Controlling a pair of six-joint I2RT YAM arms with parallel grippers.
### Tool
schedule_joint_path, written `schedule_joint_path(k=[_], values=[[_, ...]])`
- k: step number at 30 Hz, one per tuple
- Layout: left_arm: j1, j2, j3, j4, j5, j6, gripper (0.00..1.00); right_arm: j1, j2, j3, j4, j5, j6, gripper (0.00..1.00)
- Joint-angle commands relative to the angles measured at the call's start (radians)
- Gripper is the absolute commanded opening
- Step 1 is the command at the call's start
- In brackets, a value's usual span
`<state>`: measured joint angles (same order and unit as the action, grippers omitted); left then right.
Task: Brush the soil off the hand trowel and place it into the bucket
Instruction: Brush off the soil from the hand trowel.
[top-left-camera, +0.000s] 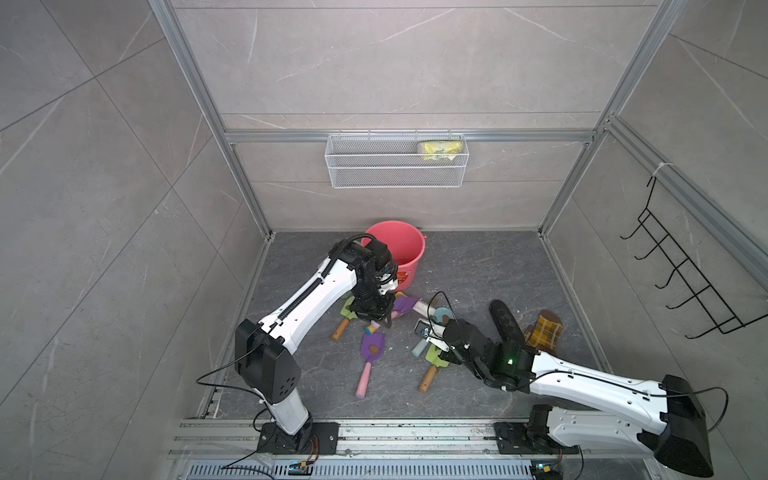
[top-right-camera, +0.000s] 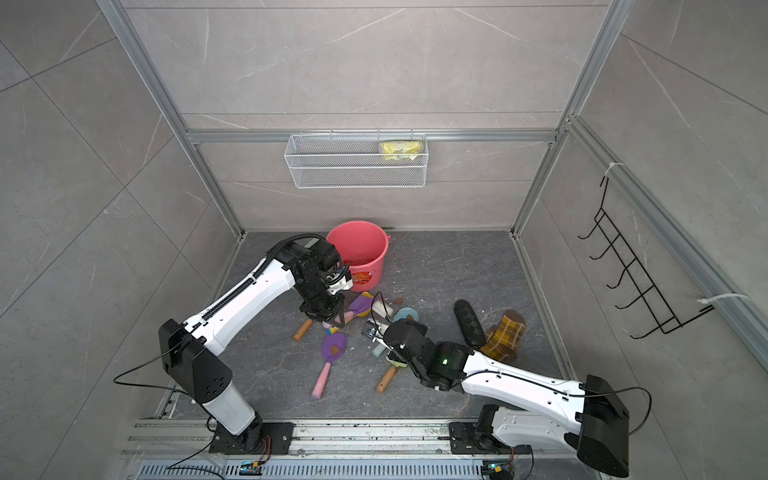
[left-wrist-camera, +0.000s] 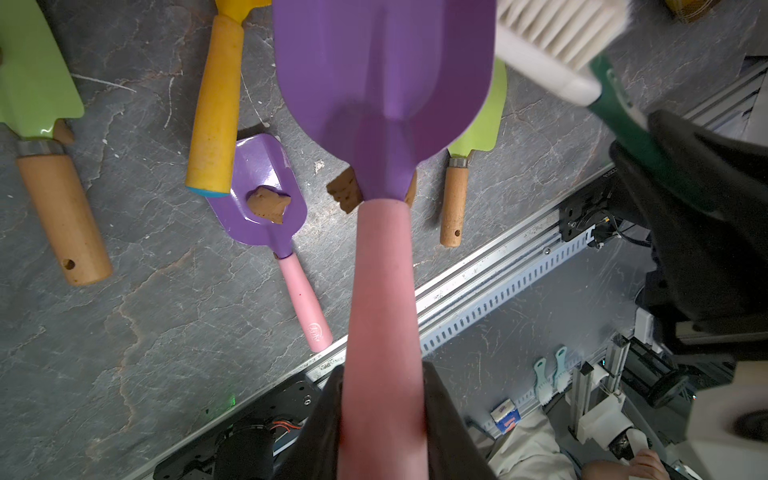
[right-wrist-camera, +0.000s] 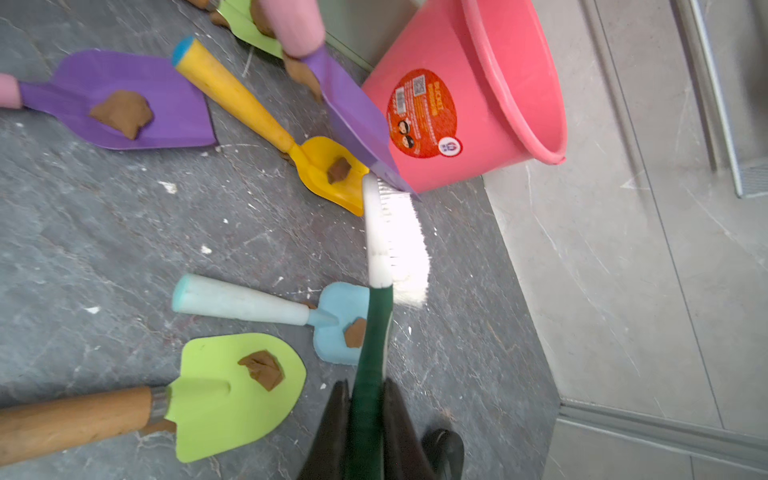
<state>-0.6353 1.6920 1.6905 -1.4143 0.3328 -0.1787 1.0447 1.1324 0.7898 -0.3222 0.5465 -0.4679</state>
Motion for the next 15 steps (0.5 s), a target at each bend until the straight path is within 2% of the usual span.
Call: schedule_joint_path(k=[1, 6, 10, 13, 15], values=[[-0.012, -0.002, 0.012, -0.066, 0.002, 0.025, 0.0, -0.035, 0.007, 0.059, 0.002, 0.055, 0.039, 0.0], [-0.009, -0.024, 0.008, -0.042, -0.019, 0.018, 0.0, -0.112, 0.017, 0.081, -0.098, 0.018, 0.146, 0.0], [-0.002, -0.054, -0.016, 0.02, -0.095, 0.013, 0.0, -0.128, -0.017, 0.106, -0.226, -0.088, 0.287, 0.0], [-0.002, -0.085, -0.056, 0.113, -0.104, 0.004, 0.0, -0.145, -0.077, 0.138, -0.309, -0.22, 0.379, 0.0], [-0.002, -0.086, -0.064, 0.145, -0.095, -0.006, 0.0, -0.156, -0.14, 0.147, -0.312, -0.384, 0.401, 0.0]])
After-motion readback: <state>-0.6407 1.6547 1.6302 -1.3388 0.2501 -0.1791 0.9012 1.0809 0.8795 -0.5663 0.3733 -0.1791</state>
